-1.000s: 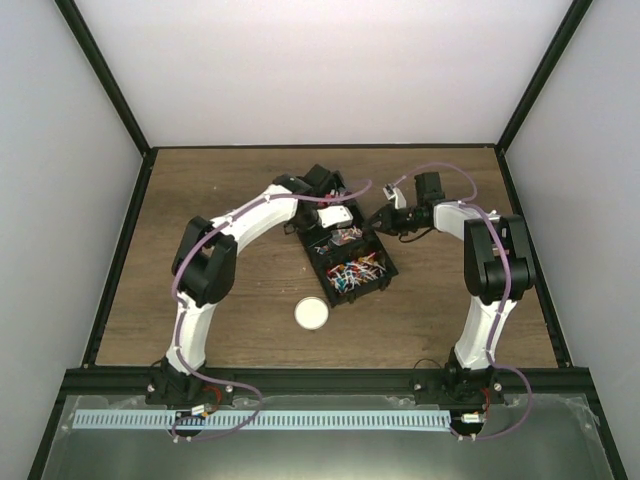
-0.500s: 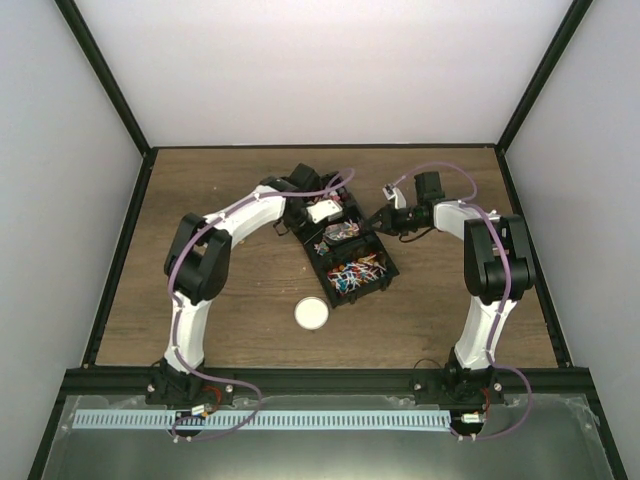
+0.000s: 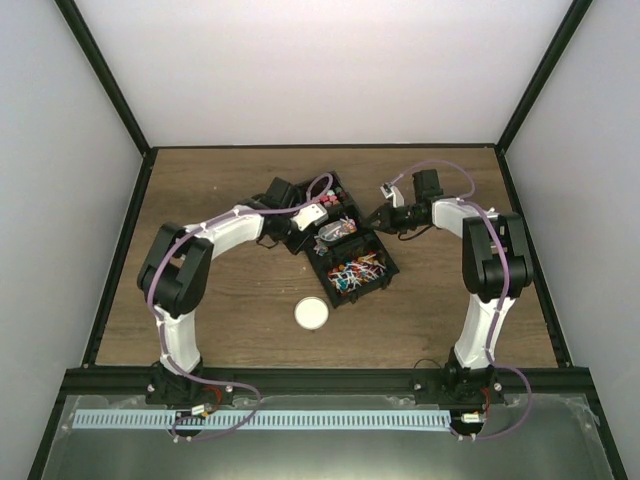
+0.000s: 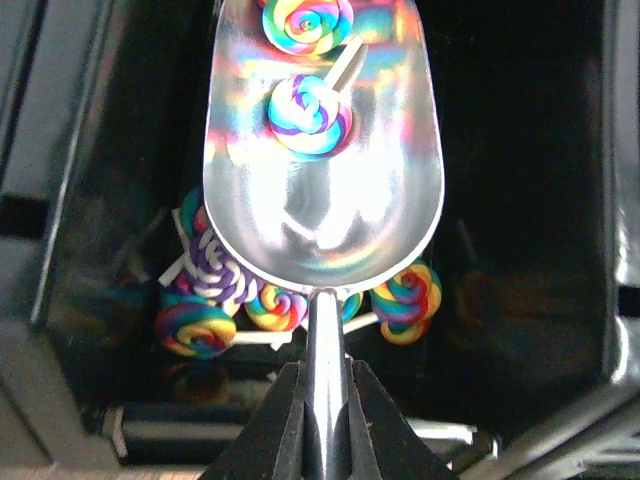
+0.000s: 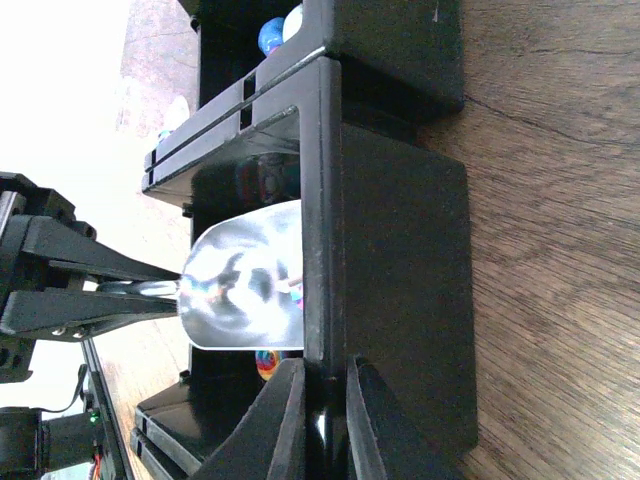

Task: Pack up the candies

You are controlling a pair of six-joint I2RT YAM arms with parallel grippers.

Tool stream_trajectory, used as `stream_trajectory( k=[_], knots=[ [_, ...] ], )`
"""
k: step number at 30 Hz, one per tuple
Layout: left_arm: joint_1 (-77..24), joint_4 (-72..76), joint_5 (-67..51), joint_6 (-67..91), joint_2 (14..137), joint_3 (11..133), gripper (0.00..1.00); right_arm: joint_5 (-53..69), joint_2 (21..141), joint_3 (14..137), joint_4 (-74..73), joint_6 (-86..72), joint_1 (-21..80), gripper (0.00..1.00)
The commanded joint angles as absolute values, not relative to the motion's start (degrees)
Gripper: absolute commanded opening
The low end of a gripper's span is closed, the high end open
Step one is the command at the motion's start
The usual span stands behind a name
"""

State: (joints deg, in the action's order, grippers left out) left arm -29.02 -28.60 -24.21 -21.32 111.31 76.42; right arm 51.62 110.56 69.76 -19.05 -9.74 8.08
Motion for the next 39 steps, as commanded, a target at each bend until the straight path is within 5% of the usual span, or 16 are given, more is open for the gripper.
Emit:
stream_trajectory(
  k=[1, 20, 39],
  knots=[
    [-28.0, -21.1, -26.2, -21.6, 106.8, 71.7, 0.04, 56.8, 110.8, 73.0, -19.5, -8.7, 8.3, 0.01],
    [-25.7, -10.2, -32.5, -20.4, 94.1, 61.1, 0.04, 55.9, 112.5, 74.8, -23.5, -3.9, 6.5, 0.01],
    [-4.4, -39.4, -36.0, -31.7, 76.6, 61.1, 0.04, 55.4, 113.4, 75.2, -21.3, -4.4, 5.5, 0.01]
  ],
)
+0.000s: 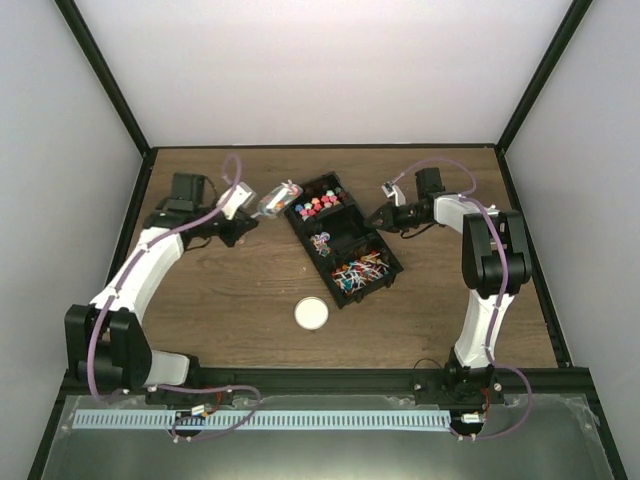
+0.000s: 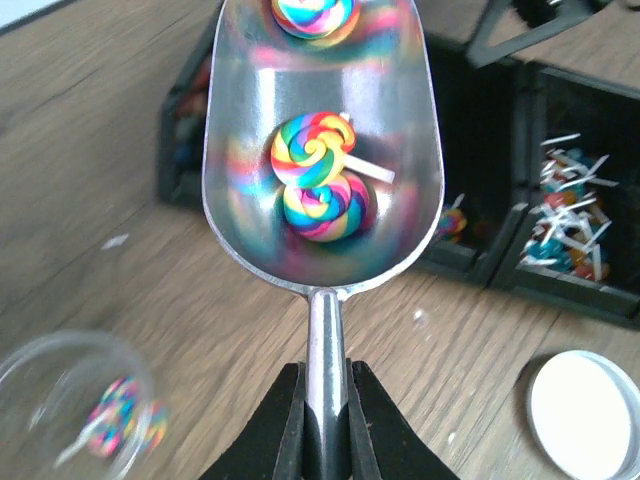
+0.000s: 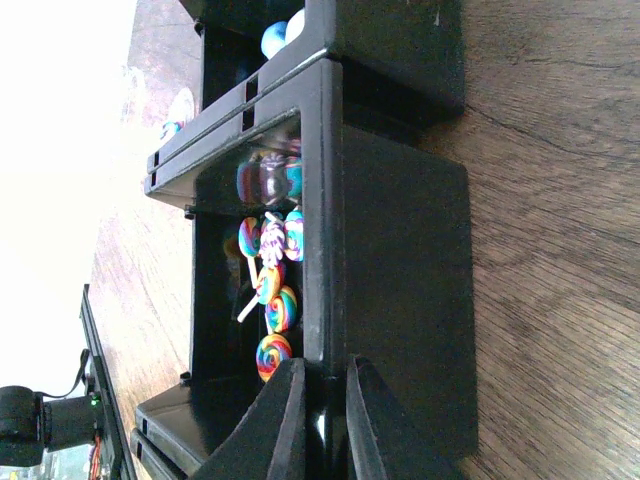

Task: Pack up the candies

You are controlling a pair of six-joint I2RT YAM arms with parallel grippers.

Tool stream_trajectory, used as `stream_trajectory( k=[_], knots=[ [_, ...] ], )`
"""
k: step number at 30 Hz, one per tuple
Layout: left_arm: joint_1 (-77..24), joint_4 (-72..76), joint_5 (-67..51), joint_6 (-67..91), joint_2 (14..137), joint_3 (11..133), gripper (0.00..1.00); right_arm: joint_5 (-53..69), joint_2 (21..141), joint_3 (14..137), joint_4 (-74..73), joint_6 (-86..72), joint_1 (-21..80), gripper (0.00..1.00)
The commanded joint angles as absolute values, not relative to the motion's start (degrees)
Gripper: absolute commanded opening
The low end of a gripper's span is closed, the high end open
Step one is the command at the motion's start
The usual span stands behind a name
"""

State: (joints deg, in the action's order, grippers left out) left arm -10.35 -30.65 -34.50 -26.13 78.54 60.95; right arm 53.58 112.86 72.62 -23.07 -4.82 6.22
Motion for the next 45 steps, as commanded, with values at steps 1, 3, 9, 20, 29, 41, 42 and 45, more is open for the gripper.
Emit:
stream_trajectory(
  k=[1, 3, 9, 20, 29, 41, 42, 45],
  knots=[
    [-2.5, -41.1, -35.7, -33.0, 76.2, 61.0, 0.04, 55.4, 113.4, 75.2, -21.2, -4.4, 5.4, 0.01],
    [1.2, -44.3, -35.1, -36.0, 75.1, 60.7, 0.04, 55.4, 113.3, 75.1, -21.1, -4.4, 5.5, 0.01],
    [11.3, -53.0, -31.0, -46.3, 75.1, 61.0, 0.04, 55.3, 113.4, 75.0, -20.8, -4.7, 5.4, 0.01],
    [15.1, -61.6, -20.3, -52.7, 82.7, 70.2, 0.04, 55.1, 113.6, 75.3, -20.7, -5.2, 5.4, 0.01],
    [14.7, -65.9, -17.0, -53.6, 88.9, 78.0, 0.04, 55.2, 114.3, 75.6, -20.6, -5.4, 5.4, 0.01],
    [11.1, -68.3, -12.3, -56.8, 91.1, 80.3, 0.04, 55.3, 114.9, 76.4, -20.8, -5.4, 5.4, 0.01],
    [10.9, -68.4, -11.7, -56.7, 91.5, 80.7, 0.04, 55.4, 114.9, 76.3, -20.8, -5.5, 5.4, 0.01],
    [10.3, -69.1, -10.2, -55.7, 93.0, 82.6, 0.04, 55.5, 114.7, 76.4, -20.9, -5.7, 5.4, 0.01]
  ],
)
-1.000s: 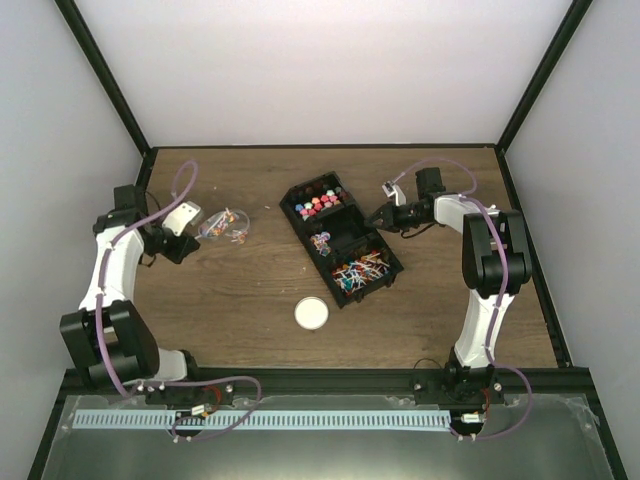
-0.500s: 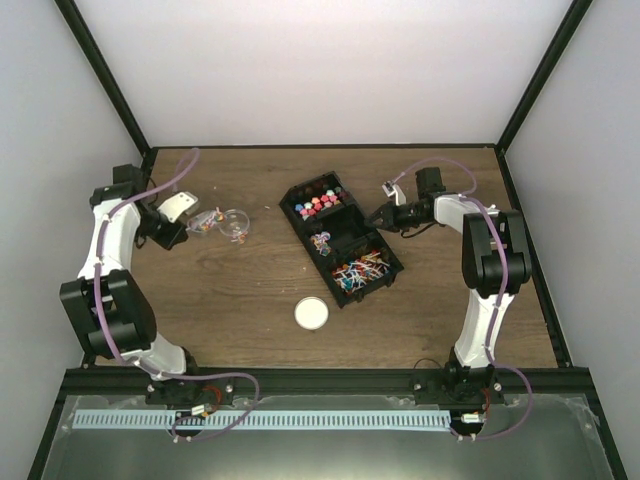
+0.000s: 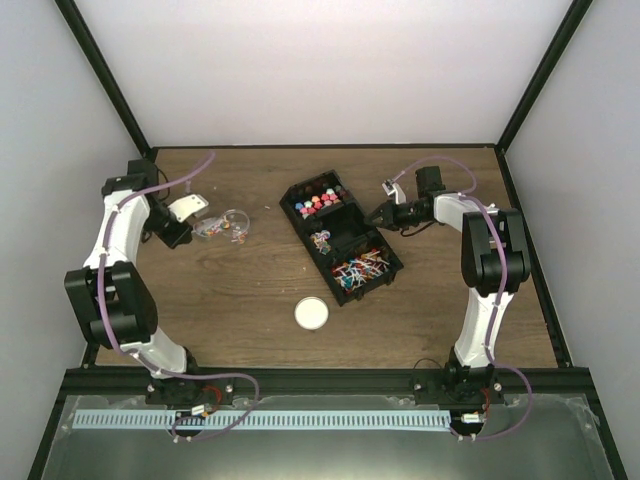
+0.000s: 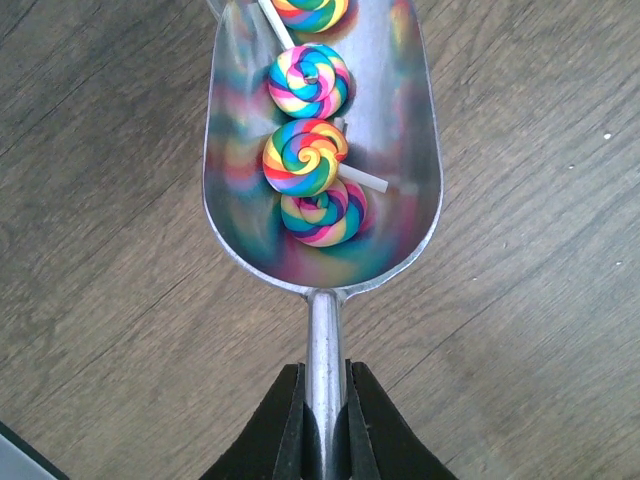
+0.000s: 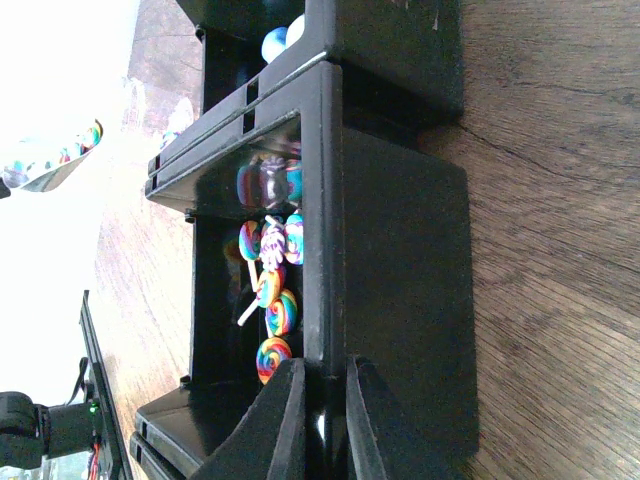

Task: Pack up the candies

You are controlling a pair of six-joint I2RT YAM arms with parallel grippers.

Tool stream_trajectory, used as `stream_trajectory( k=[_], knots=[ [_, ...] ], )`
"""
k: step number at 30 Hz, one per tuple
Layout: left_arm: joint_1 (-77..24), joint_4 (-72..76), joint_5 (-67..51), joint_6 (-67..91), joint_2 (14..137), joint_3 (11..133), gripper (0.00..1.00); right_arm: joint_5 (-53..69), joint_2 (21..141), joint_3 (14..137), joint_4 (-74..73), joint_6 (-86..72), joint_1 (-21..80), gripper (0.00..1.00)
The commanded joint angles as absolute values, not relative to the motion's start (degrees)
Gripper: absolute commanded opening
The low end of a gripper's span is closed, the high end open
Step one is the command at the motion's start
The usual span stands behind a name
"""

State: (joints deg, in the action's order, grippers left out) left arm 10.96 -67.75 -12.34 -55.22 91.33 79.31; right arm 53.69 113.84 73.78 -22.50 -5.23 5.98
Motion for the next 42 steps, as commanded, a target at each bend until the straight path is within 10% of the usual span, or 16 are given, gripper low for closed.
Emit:
stream_trajectory(
  k=[1, 42],
  knots=[
    [10.0, -69.4, -9.5, -55.4, 93.5, 83.3, 0.04, 55.6, 114.6, 76.3, -20.9, -5.7, 5.4, 0.01],
    [2.4, -76.1, -9.1, -55.9, 92.4, 93.6, 0.04, 56.0, 114.8, 73.8, -12.3, -14.3, 6.2, 0.01]
  ],
)
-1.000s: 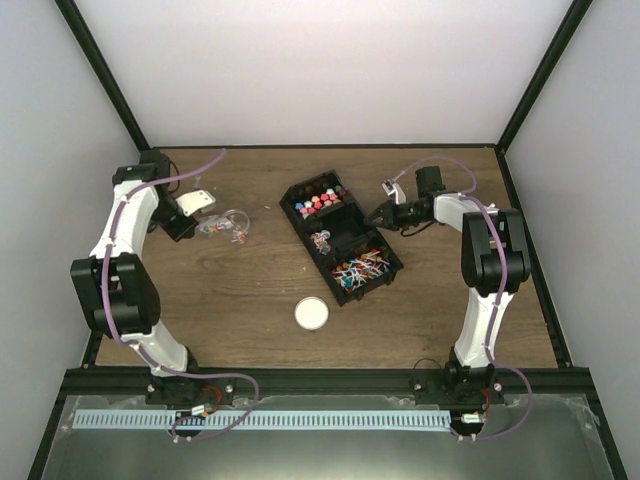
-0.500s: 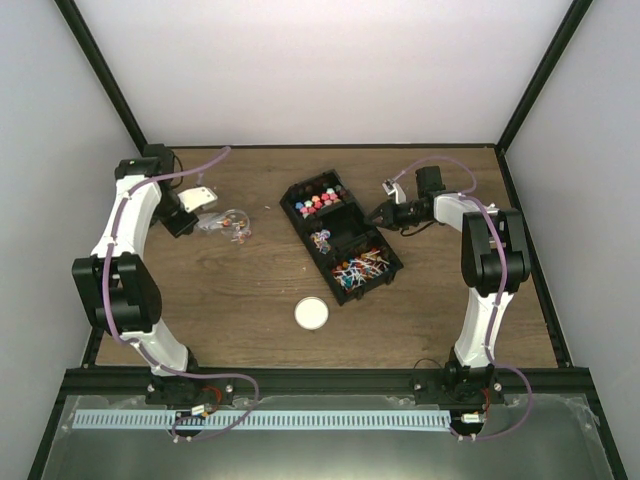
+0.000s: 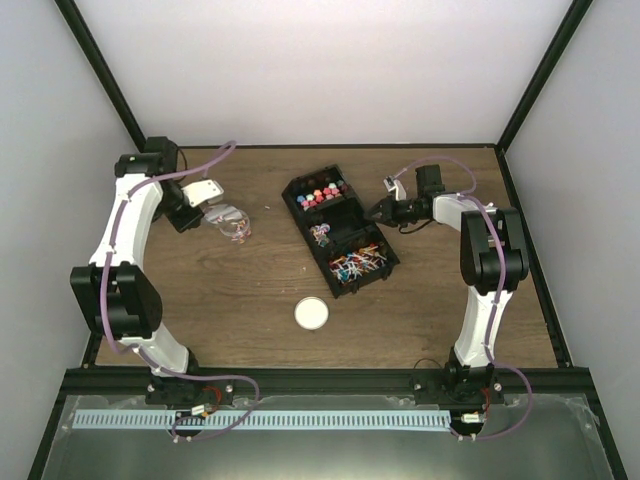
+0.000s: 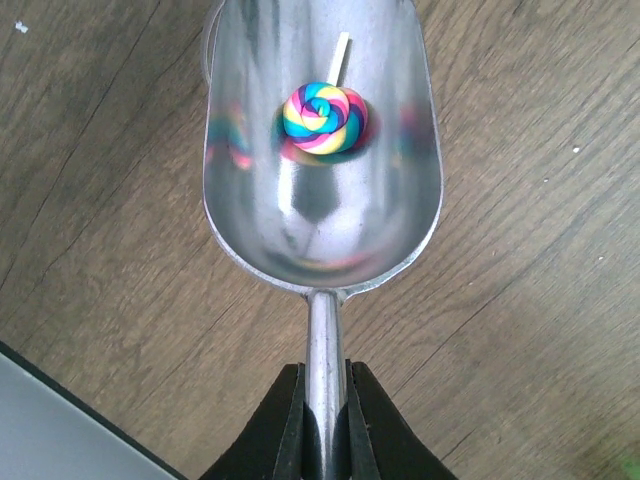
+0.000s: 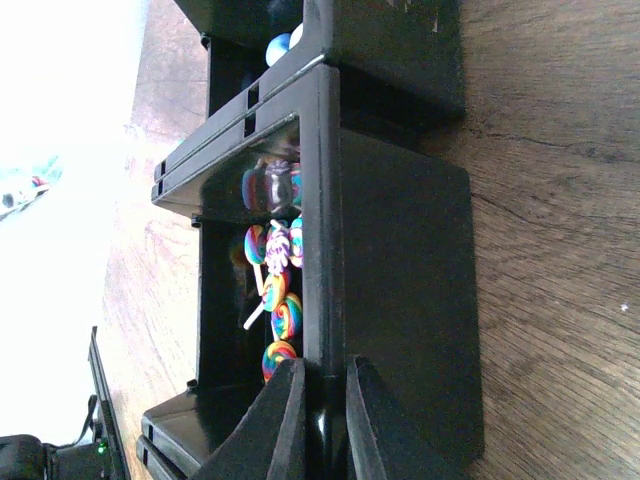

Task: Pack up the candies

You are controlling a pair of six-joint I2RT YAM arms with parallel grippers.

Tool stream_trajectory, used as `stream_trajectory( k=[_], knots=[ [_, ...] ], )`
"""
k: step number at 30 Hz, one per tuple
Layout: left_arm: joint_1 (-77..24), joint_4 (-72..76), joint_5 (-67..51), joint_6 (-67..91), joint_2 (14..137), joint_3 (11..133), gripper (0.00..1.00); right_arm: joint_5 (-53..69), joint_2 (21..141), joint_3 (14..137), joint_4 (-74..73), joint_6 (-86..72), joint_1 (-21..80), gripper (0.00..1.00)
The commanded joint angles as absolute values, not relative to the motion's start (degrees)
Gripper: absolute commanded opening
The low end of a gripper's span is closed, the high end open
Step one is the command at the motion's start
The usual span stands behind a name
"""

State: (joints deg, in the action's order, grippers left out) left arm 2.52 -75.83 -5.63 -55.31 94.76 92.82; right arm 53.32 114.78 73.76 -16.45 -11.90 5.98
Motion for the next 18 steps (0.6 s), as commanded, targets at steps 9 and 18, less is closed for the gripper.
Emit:
stream_trajectory(
  k=[9, 18],
  knots=[
    [-18.3, -76.9, -12.6, -50.8, 94.0, 101.3, 0.04, 53.9, 112.9, 70.4, -7.8, -18.0, 7.1, 0.01],
    [-34.8, -79.6, -3.8, -49.3, 97.4, 100.8, 0.04, 49.9, 109.4, 66.9, -3.6, -23.6, 9.1, 0.01]
  ],
)
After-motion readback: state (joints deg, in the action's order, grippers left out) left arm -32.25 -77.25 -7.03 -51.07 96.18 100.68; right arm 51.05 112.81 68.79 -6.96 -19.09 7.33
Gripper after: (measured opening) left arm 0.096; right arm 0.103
